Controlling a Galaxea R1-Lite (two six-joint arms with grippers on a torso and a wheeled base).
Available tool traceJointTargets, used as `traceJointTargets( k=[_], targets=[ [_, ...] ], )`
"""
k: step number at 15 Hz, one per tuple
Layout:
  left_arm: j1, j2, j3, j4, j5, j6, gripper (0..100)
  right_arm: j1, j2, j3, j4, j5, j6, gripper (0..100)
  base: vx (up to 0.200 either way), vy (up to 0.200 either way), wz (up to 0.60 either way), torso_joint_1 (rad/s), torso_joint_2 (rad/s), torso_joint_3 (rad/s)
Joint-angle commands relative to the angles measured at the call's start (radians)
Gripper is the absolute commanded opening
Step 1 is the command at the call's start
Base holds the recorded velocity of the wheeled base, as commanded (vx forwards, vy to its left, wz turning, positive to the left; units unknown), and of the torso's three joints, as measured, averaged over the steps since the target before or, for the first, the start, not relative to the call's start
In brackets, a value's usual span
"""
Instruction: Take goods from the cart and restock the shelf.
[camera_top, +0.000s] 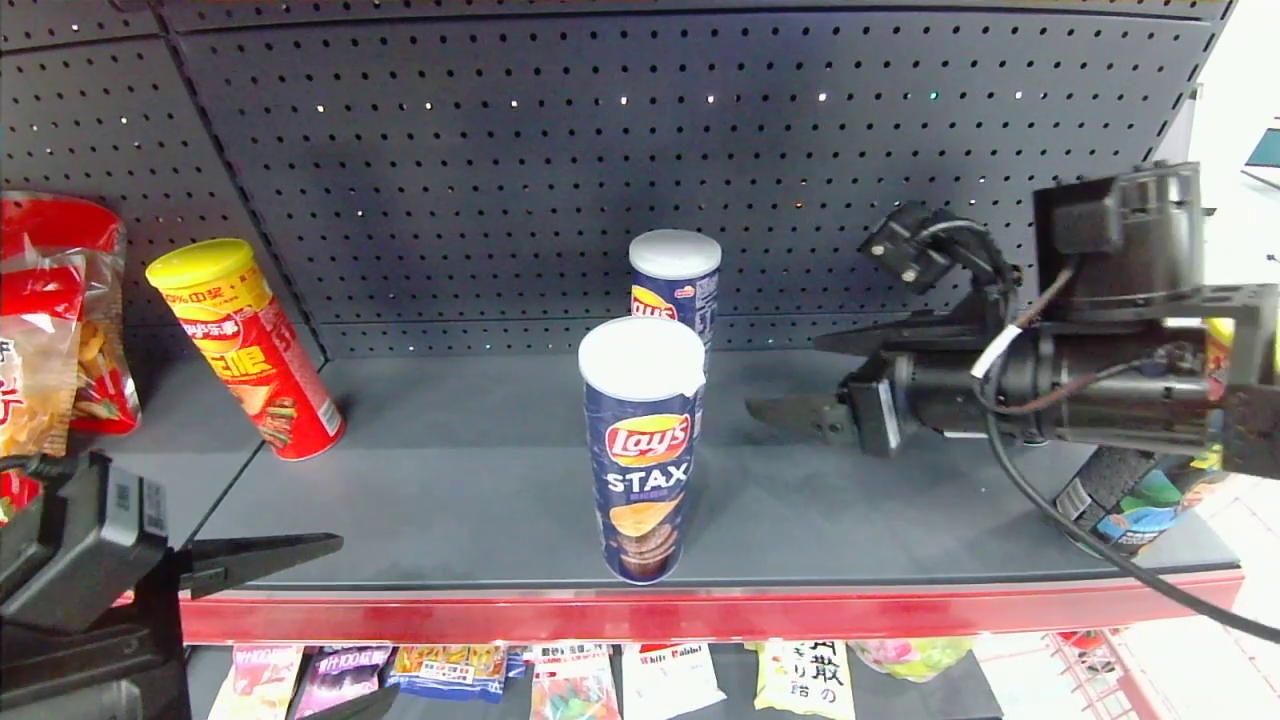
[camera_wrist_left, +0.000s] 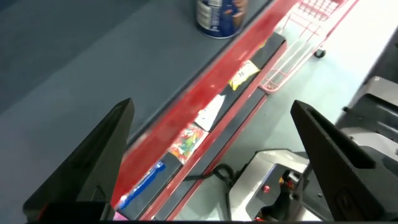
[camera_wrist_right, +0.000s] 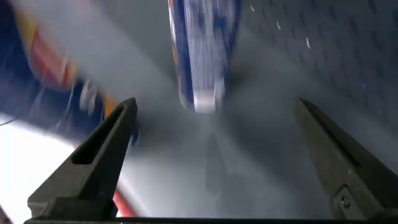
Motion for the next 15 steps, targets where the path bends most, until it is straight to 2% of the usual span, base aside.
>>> traceJointTargets(
  k=[1, 2, 4, 6, 9, 15],
  targets=[
    [-0.006, 0.128, -0.034, -0.029, 0.018, 0.003, 100, -0.003, -0.269, 0.216, 0.000, -0.010, 0.029, 100, 0.000, 0.000, 0.00, 0.000, 0.00, 0.000],
    [-0.006, 0.166, -0.034, -0.058, 0.029, 0.005, 100, 0.004, -0.348, 0.286, 0.000, -0.009, 0.028, 100, 0.000, 0.000, 0.00, 0.000, 0.00, 0.000],
    [-0.020, 0.284, -0.035, -0.143, 0.032, 0.036, 100, 0.036, -0.556, 0.420, 0.001, -0.014, 0.028, 100, 0.000, 0.000, 0.00, 0.000, 0.00, 0.000],
    [-0.072, 0.379, -0.054, -0.216, 0.035, 0.045, 100, 0.030, -0.682, 0.467, 0.012, -0.043, 0.028, 100, 0.000, 0.000, 0.00, 0.000, 0.00, 0.000],
    [-0.130, 0.521, -0.140, -0.259, 0.070, 0.042, 100, 0.028, -0.774, 0.475, 0.012, -0.135, 0.052, 100, 0.000, 0.000, 0.00, 0.000, 0.00, 0.000],
    [-0.143, 0.692, -0.296, -0.261, 0.115, 0.046, 100, -0.032, -0.835, 0.473, 0.013, -0.170, 0.089, 100, 0.000, 0.000, 0.00, 0.000, 0.00, 0.000]
  ],
)
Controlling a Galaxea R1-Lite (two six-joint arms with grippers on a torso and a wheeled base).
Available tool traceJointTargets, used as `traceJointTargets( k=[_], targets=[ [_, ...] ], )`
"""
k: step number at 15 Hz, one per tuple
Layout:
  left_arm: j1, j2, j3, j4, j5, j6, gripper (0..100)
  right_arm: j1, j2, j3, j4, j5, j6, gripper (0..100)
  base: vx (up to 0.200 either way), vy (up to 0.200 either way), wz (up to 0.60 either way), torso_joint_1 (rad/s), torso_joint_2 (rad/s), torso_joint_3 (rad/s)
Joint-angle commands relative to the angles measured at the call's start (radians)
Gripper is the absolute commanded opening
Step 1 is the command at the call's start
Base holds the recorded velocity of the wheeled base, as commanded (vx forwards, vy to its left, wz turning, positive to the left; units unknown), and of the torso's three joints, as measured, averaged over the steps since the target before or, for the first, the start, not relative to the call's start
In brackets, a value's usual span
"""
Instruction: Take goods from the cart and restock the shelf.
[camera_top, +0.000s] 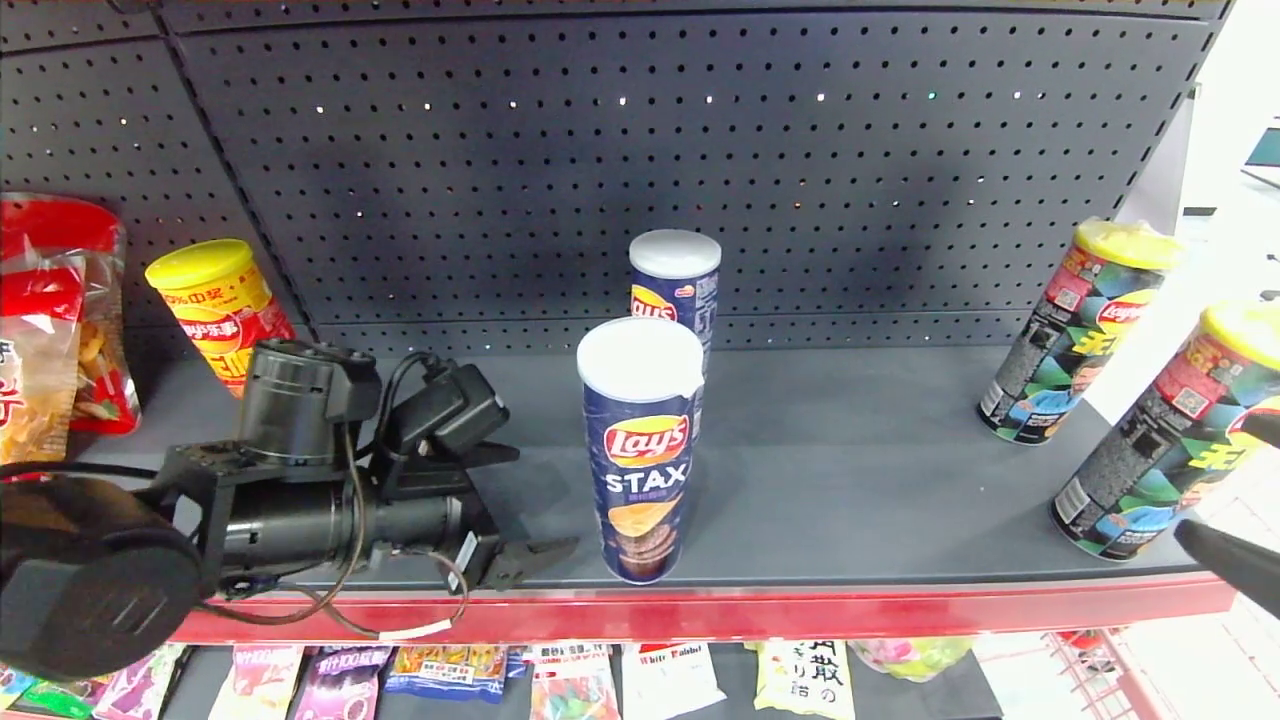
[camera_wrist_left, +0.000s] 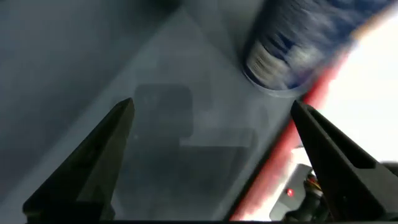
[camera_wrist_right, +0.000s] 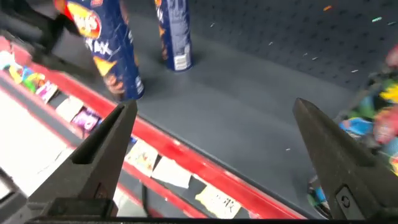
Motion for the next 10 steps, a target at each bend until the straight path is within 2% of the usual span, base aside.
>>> traceJointTargets(
  k=[1, 10],
  targets=[
    [-0.007, 0.081, -0.044, 0.001, 0.003, 0.000, 100, -0.010, -0.020, -0.001, -0.001, -0.001, 0.003, 100, 0.000, 0.000, 0.00, 0.000, 0.00, 0.000],
    [-0.020, 0.162, -0.147, 0.000, 0.017, -0.003, 100, -0.010, -0.013, 0.004, -0.001, 0.000, 0.019, 100, 0.000, 0.000, 0.00, 0.000, 0.00, 0.000]
  ],
)
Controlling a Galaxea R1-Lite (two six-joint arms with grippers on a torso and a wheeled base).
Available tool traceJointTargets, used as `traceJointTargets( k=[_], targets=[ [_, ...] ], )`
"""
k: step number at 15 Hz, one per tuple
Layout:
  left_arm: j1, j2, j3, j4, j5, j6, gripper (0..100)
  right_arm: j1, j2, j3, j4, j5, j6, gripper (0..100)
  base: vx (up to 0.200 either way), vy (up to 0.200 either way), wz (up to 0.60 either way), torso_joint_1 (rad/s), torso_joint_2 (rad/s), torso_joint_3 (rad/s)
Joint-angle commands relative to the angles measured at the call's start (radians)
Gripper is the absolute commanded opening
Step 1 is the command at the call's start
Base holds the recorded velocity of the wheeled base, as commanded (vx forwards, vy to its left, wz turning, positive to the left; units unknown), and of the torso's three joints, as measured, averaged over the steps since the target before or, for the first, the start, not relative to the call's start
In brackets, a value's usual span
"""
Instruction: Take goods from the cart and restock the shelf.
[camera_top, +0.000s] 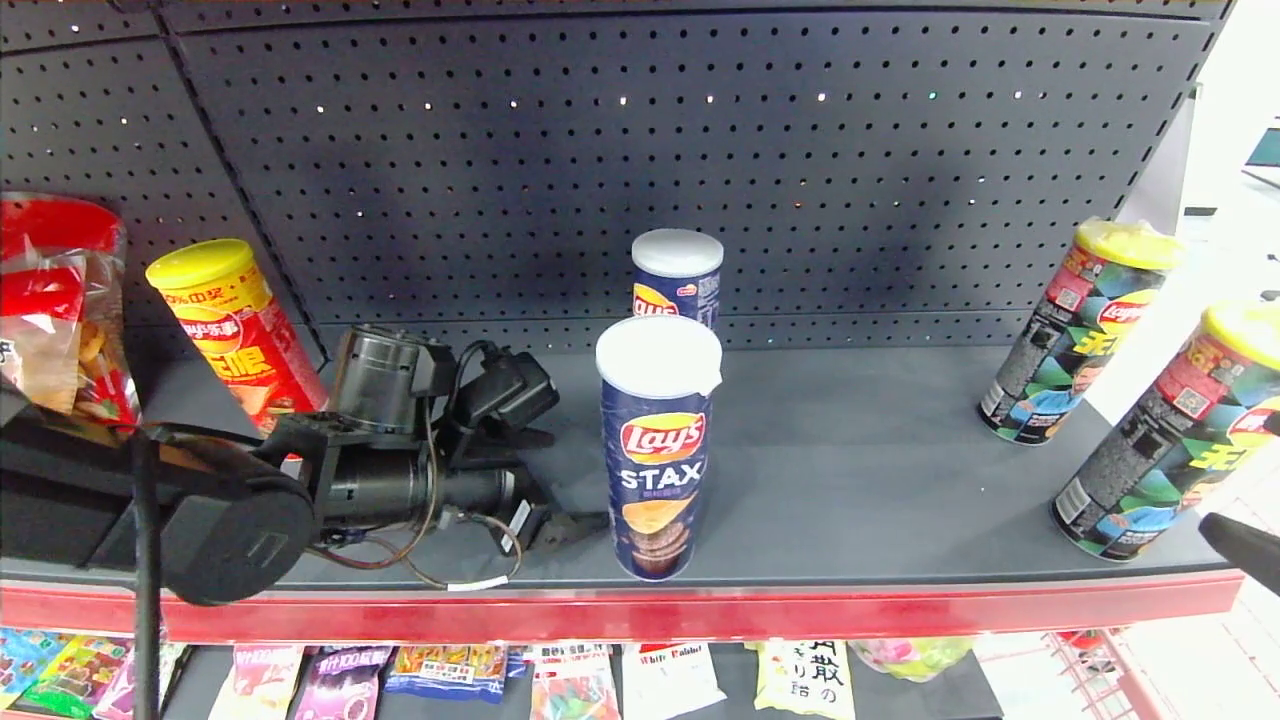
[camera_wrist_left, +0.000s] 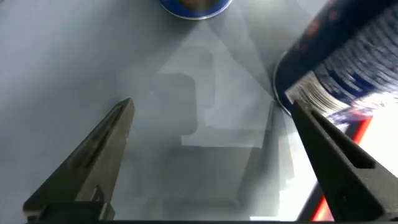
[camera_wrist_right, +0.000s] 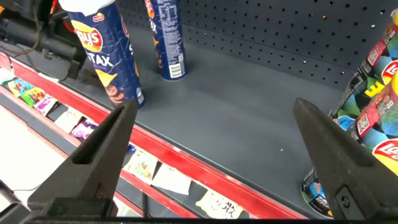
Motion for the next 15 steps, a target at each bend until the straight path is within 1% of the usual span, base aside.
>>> traceJointTargets(
  k=[1, 6, 11, 12, 14, 15],
  targets=[
    [0.001, 0.012, -0.014, 0.001, -0.001, -0.003, 100, 0.001, 0.009, 0.002, -0.001, 0.000, 0.000, 100, 0.000, 0.000, 0.00, 0.000, 0.00, 0.000],
    [-0.001, 0.032, -0.046, 0.001, -0.002, -0.003, 100, 0.001, 0.012, 0.003, -0.001, 0.001, 0.017, 100, 0.000, 0.000, 0.00, 0.000, 0.00, 0.000],
    [-0.003, 0.034, -0.052, 0.001, -0.004, 0.000, 100, 0.001, 0.014, 0.003, -0.001, 0.001, 0.017, 100, 0.000, 0.000, 0.00, 0.000, 0.00, 0.000],
    [-0.001, 0.031, -0.038, 0.001, -0.004, 0.003, 100, 0.001, 0.014, 0.003, -0.001, 0.001, 0.017, 100, 0.000, 0.000, 0.00, 0.000, 0.00, 0.000],
    [0.011, 0.017, -0.008, 0.001, -0.010, 0.027, 100, 0.001, 0.015, 0.002, -0.001, 0.001, 0.017, 100, 0.000, 0.000, 0.00, 0.000, 0.00, 0.000],
    [0.016, 0.011, -0.005, 0.001, -0.014, 0.034, 100, 0.001, 0.014, 0.002, -0.001, 0.001, 0.017, 100, 0.000, 0.000, 0.00, 0.000, 0.00, 0.000]
  ],
)
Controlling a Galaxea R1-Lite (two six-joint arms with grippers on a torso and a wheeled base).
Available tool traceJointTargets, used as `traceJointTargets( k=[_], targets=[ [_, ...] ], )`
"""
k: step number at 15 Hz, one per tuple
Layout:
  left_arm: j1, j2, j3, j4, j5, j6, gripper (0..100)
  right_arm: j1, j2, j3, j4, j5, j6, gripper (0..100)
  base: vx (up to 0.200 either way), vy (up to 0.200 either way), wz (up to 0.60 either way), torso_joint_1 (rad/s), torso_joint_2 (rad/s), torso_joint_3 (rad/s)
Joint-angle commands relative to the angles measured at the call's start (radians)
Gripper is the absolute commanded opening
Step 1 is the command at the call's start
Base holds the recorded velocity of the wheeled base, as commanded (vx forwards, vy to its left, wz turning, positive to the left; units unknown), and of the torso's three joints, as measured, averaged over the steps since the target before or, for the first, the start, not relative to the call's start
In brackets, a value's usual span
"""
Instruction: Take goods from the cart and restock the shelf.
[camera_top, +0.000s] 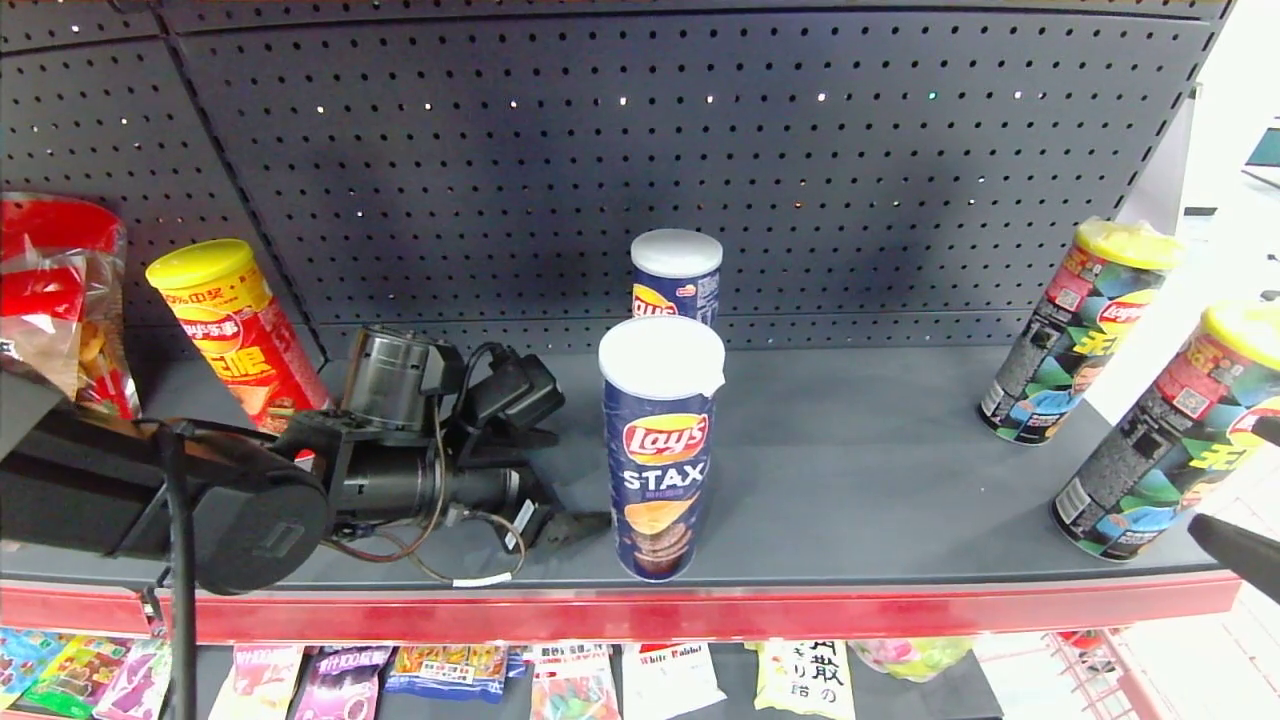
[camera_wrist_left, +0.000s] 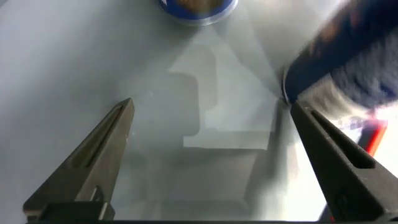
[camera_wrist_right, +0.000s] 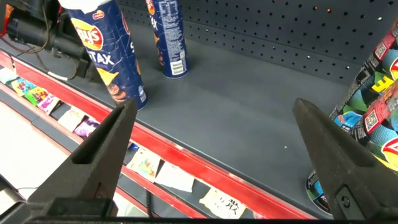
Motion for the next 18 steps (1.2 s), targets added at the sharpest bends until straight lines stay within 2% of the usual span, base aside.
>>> traceJointTargets(
  k=[1, 4, 6, 18],
  targets=[
    [0.008, -0.020, 0.010, -0.001, -0.019, 0.005, 100, 0.000, 0.005, 0.000, -0.001, 0.002, -0.001, 100, 0.000, 0.000, 0.00, 0.000, 0.00, 0.000],
    [0.012, -0.017, 0.005, -0.001, -0.034, 0.040, 100, 0.000, 0.010, -0.002, -0.001, 0.003, -0.001, 100, 0.000, 0.000, 0.00, 0.000, 0.00, 0.000],
    [0.009, -0.017, -0.005, -0.001, -0.062, 0.040, 100, 0.000, 0.013, -0.002, -0.002, 0.005, -0.001, 100, 0.000, 0.000, 0.00, 0.000, 0.00, 0.000],
    [0.009, 0.011, -0.044, -0.001, -0.062, 0.039, 100, 0.000, 0.021, 0.000, -0.002, 0.005, 0.001, 100, 0.000, 0.000, 0.00, 0.000, 0.00, 0.000]
  ],
)
